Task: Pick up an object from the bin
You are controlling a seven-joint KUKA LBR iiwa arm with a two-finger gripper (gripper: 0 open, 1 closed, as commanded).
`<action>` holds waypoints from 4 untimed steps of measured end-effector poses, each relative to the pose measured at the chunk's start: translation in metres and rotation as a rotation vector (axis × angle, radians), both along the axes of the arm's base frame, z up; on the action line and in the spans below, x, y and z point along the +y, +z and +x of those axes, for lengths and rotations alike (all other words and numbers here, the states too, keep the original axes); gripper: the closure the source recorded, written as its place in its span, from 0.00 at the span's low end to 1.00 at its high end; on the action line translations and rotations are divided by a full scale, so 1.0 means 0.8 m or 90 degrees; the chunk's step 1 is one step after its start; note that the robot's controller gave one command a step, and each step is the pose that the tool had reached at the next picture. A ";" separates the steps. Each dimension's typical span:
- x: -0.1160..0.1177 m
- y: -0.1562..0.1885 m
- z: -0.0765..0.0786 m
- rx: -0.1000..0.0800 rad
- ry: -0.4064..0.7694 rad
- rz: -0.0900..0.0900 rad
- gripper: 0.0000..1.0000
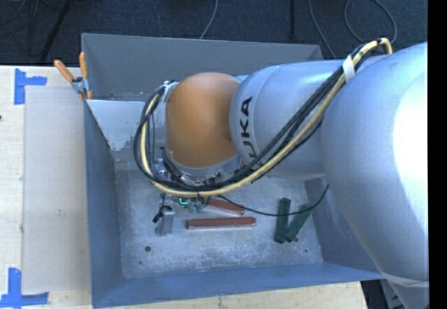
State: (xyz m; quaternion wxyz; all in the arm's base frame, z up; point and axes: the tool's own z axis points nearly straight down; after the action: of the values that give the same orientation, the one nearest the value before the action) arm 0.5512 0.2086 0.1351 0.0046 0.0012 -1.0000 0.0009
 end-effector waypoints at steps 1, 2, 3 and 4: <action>-0.091 -0.009 -0.092 -0.001 0.202 0.000 0.00; -0.161 0.048 -0.030 -0.008 0.271 0.001 0.00; -0.179 -0.075 -0.038 -0.001 0.187 0.003 0.00; -0.178 -0.071 -0.037 -0.004 0.186 0.002 1.00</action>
Offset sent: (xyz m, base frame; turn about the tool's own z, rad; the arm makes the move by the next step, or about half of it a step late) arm -0.0724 -0.0710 -0.0060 -0.3199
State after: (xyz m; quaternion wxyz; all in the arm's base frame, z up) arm 0.5219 0.0661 0.0785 0.0009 0.1466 -0.9892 -0.0004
